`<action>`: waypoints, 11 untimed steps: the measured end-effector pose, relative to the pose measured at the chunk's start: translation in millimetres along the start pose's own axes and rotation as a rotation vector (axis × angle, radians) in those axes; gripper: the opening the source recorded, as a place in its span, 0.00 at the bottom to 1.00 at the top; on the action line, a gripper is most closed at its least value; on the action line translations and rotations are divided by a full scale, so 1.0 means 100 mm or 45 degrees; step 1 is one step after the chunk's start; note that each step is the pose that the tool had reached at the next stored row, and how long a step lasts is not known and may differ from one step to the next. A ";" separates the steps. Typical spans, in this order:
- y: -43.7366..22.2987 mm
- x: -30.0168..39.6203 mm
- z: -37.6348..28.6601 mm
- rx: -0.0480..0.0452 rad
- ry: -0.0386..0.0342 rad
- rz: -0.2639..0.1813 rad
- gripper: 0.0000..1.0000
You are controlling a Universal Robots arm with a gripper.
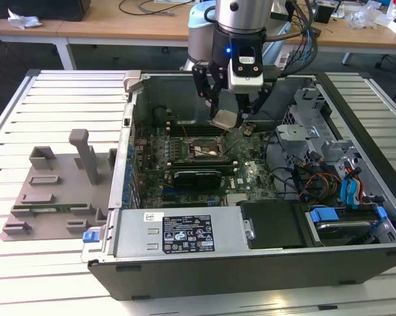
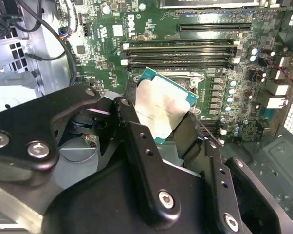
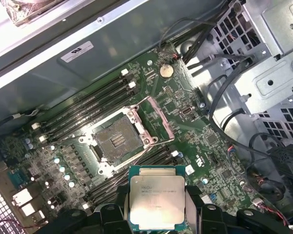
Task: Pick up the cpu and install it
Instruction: 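Place the cpu into insertion slot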
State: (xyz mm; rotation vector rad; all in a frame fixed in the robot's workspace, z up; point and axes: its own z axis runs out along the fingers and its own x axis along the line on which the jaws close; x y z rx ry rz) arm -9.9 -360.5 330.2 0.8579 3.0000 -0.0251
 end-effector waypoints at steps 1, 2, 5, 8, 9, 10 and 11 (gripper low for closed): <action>0.000 0.000 0.000 0.000 0.0001 0.009 0.55; 0.000 0.000 0.000 0.001 0.0002 0.018 0.55; 0.000 0.000 0.000 0.001 0.0004 0.042 0.55; 0.000 0.000 0.000 0.002 0.0006 0.064 0.55; 0.000 0.000 0.000 0.002 0.0006 0.069 0.55; 0.000 0.000 0.000 0.002 0.0006 0.073 0.55; 0.000 0.000 0.000 0.002 0.0007 0.077 0.55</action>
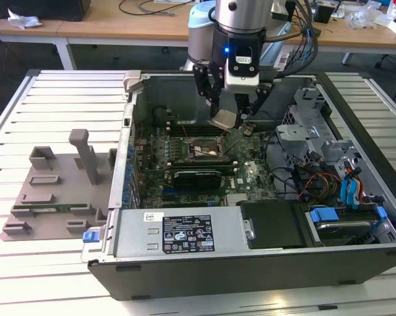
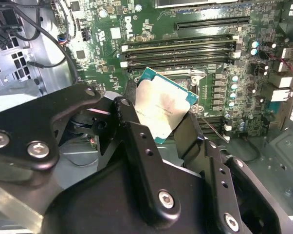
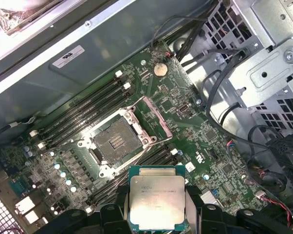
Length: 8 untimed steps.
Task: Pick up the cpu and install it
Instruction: 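Place the cpu into insertion slot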
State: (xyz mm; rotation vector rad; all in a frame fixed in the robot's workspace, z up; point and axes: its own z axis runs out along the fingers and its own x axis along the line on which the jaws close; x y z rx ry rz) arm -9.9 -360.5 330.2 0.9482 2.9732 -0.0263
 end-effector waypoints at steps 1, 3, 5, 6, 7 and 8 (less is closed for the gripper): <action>0.000 0.000 0.000 0.000 0.0000 0.004 0.55; 0.000 0.000 0.000 0.000 0.0001 0.012 0.55; 0.000 0.000 0.000 0.000 0.0001 0.017 0.55; 0.000 0.000 0.000 0.001 0.0002 0.024 0.55; 0.000 0.000 0.000 0.001 0.0003 0.029 0.55; 0.000 0.000 0.000 0.001 0.0003 0.034 0.55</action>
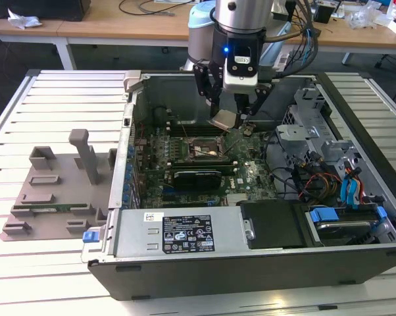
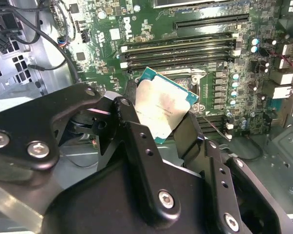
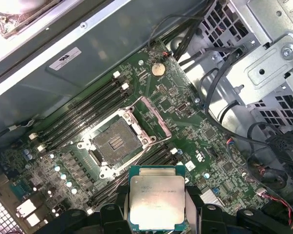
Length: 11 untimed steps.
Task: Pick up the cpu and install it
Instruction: 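Place the cpu into insertion slot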
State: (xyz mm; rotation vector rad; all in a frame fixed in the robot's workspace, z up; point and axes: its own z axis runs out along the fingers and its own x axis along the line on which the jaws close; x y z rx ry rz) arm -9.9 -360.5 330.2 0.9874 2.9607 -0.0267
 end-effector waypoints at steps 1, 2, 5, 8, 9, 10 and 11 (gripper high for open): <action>0.000 0.000 0.000 0.000 0.0000 0.003 0.55; 0.000 0.000 0.000 0.000 0.0000 0.009 0.55; 0.000 0.000 0.000 0.000 0.0002 0.023 0.55; 0.000 0.000 0.000 0.001 0.0003 0.036 0.55; 0.000 0.000 0.000 0.001 0.0004 0.041 0.55; 0.000 0.000 0.000 0.001 0.0004 0.044 0.55; 0.000 0.000 0.000 0.001 0.0004 0.048 0.55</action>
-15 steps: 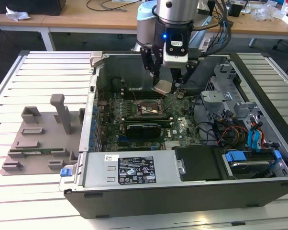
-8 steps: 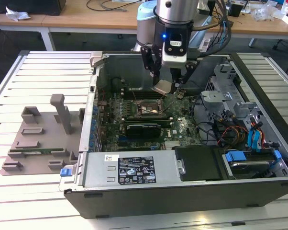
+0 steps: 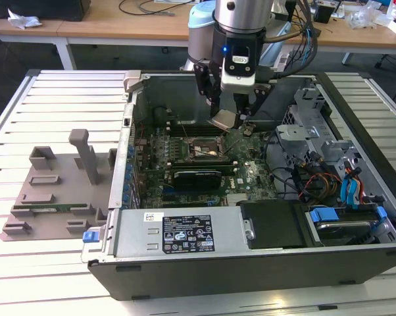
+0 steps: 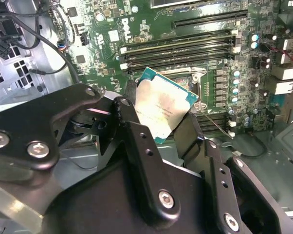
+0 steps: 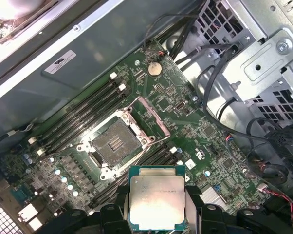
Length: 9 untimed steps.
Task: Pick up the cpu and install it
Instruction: 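Place the cpu into insertion slot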
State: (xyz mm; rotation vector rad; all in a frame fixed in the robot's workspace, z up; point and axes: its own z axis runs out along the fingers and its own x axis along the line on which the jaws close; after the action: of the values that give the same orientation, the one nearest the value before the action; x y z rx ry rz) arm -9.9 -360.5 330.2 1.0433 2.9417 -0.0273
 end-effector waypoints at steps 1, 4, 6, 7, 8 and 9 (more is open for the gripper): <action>0.000 0.000 0.000 0.000 0.0001 0.003 0.55; 0.000 0.000 0.000 0.001 0.0002 0.019 0.55; 0.000 0.000 0.000 0.001 0.0004 0.039 0.55; 0.000 0.000 0.000 0.001 0.0006 0.056 0.55; 0.000 0.000 0.000 0.002 0.0007 0.063 0.55; 0.000 0.000 0.000 0.002 0.0007 0.069 0.55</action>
State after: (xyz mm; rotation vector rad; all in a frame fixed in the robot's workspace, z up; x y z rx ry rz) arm -9.9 -360.5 330.2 1.1231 2.9127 -0.0281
